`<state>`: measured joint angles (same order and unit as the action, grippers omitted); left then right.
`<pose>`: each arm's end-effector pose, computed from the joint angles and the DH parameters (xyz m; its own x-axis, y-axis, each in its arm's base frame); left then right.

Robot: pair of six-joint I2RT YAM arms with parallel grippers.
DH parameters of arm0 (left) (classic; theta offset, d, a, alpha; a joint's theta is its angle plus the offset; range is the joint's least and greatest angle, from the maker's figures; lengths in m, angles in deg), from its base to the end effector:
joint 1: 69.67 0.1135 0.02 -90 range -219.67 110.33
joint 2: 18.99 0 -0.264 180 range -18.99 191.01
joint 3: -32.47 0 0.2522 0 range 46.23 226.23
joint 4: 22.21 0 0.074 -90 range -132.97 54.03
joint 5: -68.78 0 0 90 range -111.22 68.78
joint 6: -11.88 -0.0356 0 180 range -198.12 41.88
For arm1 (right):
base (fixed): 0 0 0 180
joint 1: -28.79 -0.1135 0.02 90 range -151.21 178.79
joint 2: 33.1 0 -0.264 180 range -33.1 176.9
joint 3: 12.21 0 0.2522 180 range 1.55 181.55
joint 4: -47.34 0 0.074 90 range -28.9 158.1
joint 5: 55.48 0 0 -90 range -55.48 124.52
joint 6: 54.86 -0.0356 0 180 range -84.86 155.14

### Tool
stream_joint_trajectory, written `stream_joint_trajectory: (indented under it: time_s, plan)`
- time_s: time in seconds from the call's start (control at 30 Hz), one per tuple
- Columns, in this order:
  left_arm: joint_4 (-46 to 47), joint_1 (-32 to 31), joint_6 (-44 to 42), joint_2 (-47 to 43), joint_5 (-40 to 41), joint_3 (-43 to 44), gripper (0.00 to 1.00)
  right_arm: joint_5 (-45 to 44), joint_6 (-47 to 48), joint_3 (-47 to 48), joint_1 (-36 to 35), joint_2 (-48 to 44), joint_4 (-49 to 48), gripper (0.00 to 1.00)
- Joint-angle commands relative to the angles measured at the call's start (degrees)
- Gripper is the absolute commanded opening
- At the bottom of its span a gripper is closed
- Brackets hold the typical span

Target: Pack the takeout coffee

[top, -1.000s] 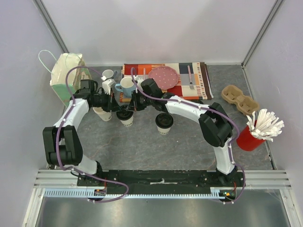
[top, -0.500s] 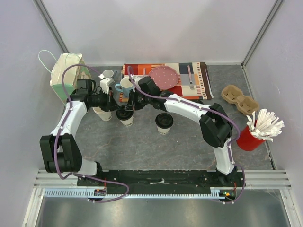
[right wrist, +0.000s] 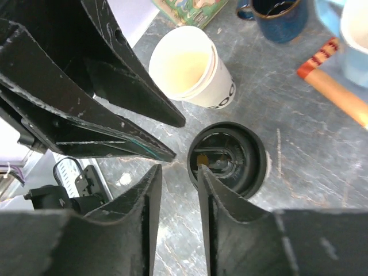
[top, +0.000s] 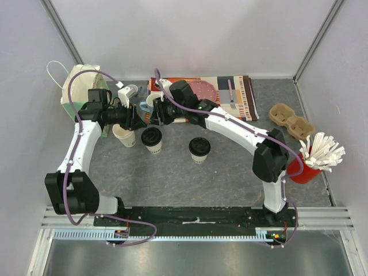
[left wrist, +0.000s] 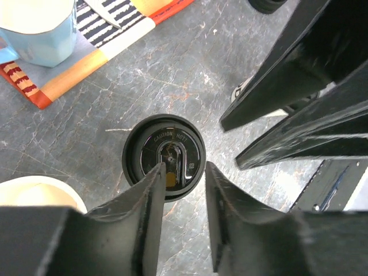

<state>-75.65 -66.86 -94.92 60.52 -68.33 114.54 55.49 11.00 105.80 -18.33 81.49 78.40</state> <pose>0.2868 -0.0120 0.3081 -0.6180 0.1666 -0.7683 0.6340 0.6834 -0.3618 0.3150 0.3579 0.3189 -0.6561 -0.1454 -0.7405 -0.6922 0.5069 0.5138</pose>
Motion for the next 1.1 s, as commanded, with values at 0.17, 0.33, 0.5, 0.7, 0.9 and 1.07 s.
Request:
stream_joint_trajectory:
  time_s: [0.17, 0.33, 0.5, 0.7, 0.9, 1.07]
  plan:
    - [-9.79, 0.09, -7.54, -2.25, -0.88, 5.86, 0.56, -11.21, 5.24, -8.95, 7.9, -16.84, 5.46, 0.65]
    - [-12.09, 0.09, -7.55, -2.86, 0.62, 7.8, 0.61, -16.82, 6.38, -14.77, 11.69, -23.86, 7.39, 0.98]
    - [-11.83, 0.09, -3.95, -3.48, 5.53, 12.09, 0.63, -23.25, 7.97, -17.67, 14.5, -27.83, 9.68, 0.98]
    - [-11.12, 0.18, -0.34, -2.78, 19.94, 17.98, 0.64, -27.38, 9.37, -19.17, 16.44, -29.16, 10.56, 0.98]
    - [-12.87, 0.18, -1.04, -1.37, 28.3, 23.35, 0.65, -29.58, 11.56, -19.43, 17.14, -28.19, 10.74, 0.98]
    - [-14.98, 0.09, -0.26, -0.05, 29.89, 25.73, 0.65, -35.11, 13.86, -19.17, 18.98, -28.28, 11.26, 0.98]
